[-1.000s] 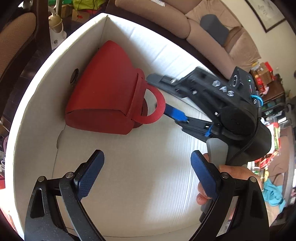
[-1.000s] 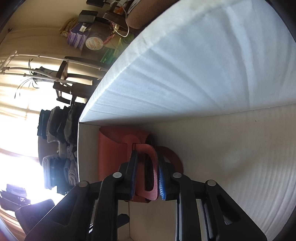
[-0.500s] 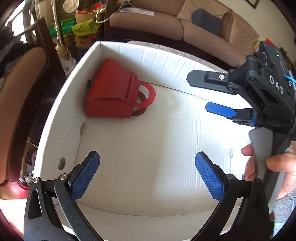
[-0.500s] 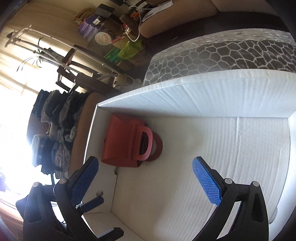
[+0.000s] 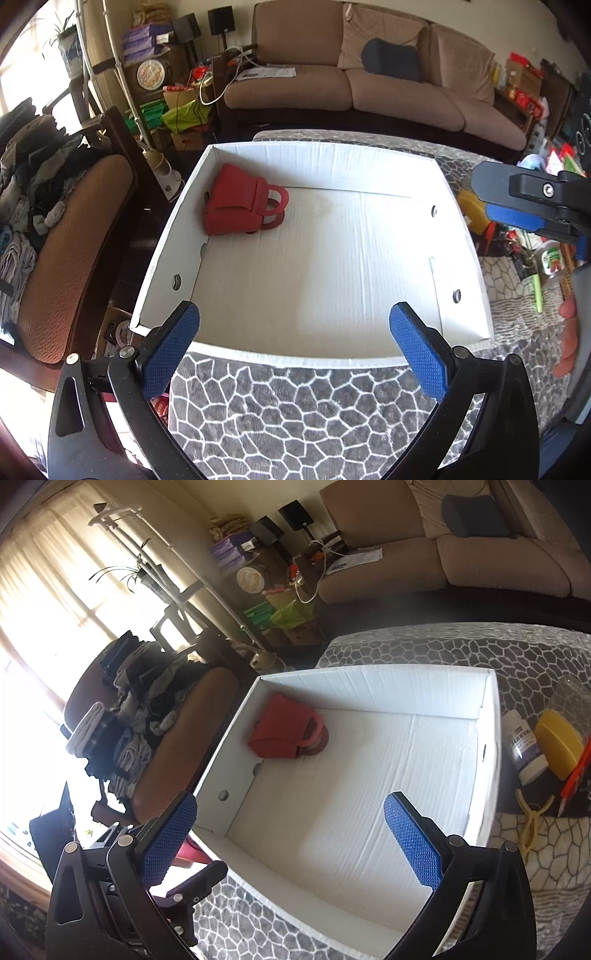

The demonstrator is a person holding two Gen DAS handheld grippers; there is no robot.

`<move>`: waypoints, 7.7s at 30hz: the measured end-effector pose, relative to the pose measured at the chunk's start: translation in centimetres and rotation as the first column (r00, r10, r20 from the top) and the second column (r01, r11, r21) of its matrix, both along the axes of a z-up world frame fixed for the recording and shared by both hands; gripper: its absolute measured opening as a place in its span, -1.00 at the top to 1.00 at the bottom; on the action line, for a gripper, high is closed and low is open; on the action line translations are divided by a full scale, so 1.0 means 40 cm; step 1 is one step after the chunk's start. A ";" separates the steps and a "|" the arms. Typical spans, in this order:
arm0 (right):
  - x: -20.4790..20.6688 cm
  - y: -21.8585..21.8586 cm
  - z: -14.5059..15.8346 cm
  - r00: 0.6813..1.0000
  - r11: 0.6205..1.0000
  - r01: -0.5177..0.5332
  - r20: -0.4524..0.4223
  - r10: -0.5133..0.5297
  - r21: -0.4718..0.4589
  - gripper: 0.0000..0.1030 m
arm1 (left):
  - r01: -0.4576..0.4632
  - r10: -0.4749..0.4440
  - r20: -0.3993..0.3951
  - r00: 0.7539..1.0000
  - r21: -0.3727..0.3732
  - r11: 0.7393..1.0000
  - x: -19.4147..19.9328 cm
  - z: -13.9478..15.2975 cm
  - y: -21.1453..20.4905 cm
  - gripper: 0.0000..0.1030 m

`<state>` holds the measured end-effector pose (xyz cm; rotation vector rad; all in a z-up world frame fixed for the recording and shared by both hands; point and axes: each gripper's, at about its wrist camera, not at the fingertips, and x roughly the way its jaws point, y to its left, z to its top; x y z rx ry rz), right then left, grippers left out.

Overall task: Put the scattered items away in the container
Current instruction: 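Withdraw both tools from the box back toward the cluttered items, then grasp the wire pot-lifter clip with the left tool and lift it, then carry the wire clip into the white box and release it from the left tool, then withdraw the left tool from the box back toward the scattered items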

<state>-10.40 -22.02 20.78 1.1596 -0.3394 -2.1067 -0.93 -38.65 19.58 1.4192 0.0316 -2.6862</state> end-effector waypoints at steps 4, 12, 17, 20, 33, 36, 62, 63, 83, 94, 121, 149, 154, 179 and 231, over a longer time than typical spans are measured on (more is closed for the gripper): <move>0.096 0.082 0.032 1.000 1.000 0.021 -0.008 -0.021 -0.013 -1.00 | 0.000 0.000 -0.029 1.000 -0.005 1.000 0.083 0.046 0.048 -1.00; 0.294 0.235 0.092 0.989 0.993 0.090 -0.124 -0.080 0.079 -1.00 | 0.022 -0.022 -0.080 0.997 -0.004 1.000 0.218 0.103 0.160 -1.00; 0.409 0.343 0.091 0.976 0.983 0.130 -0.192 -0.104 0.129 -1.00 | 0.061 -0.057 -0.112 0.992 0.028 0.998 0.273 0.102 0.250 -1.00; 0.459 0.412 0.068 0.969 0.975 0.151 -0.221 -0.113 0.165 -1.00 | 0.124 -0.114 -0.130 0.985 0.074 0.989 0.292 0.079 0.312 -1.00; 0.475 0.740 -0.107 0.955 0.954 0.294 -0.055 -0.292 0.055 -1.00 | 0.304 -0.282 -0.134 0.950 0.183 0.935 0.237 -0.076 0.583 -1.00; 0.461 0.799 -0.149 0.940 0.940 0.341 -0.022 -0.340 0.033 -1.00 | 0.339 -0.325 -0.105 0.940 0.170 0.925 0.208 -0.122 0.643 -1.00; 0.218 0.898 -0.339 0.895 0.889 0.446 -0.039 -0.445 0.105 -1.00 | 0.329 -0.326 -0.042 0.944 0.119 0.937 -0.325 -0.315 0.893 -1.00; 0.214 0.895 -0.336 0.898 0.889 0.440 -0.047 -0.438 0.124 -1.00 | 0.326 -0.324 -0.043 0.945 0.117 0.938 -0.344 -0.323 0.903 -1.00; 0.205 0.859 -0.359 0.937 0.926 0.347 -0.005 -0.350 0.147 -1.00 | 0.385 -0.385 -0.012 0.923 0.035 0.922 -0.491 -0.415 1.035 -1.00; 0.194 0.893 -0.376 0.918 0.909 0.389 0.018 -0.396 0.152 -1.00 | 0.427 -0.427 -0.024 0.904 0.099 0.899 -0.405 -0.382 0.993 -0.69; 0.230 0.852 -0.458 0.858 0.940 0.275 0.493 -0.145 -0.202 -1.00 | 0.361 -0.387 0.056 0.920 0.260 0.895 0.260 -0.370 0.760 -0.69; 0.221 0.601 -0.163 0.966 0.950 0.087 0.257 -0.007 -0.300 0.38 | 0.353 -0.346 -0.089 0.934 0.374 0.858 0.212 -0.100 0.525 -0.70; 0.103 0.449 -0.004 0.981 0.953 0.049 0.195 0.011 -0.299 0.38 | 0.328 -0.298 -0.136 0.945 0.407 0.853 0.079 0.002 0.400 -0.70; -0.366 0.052 -0.240 0.934 0.989 0.120 0.328 -0.142 0.086 0.63 | 0.175 -0.318 0.193 0.928 0.526 0.832 -0.471 -0.288 0.212 -0.63; 0.026 0.147 -0.041 0.998 0.911 0.007 -0.059 0.019 0.413 -0.49 | 0.248 -0.240 0.229 0.943 -0.005 0.969 -0.208 -0.137 0.278 -0.97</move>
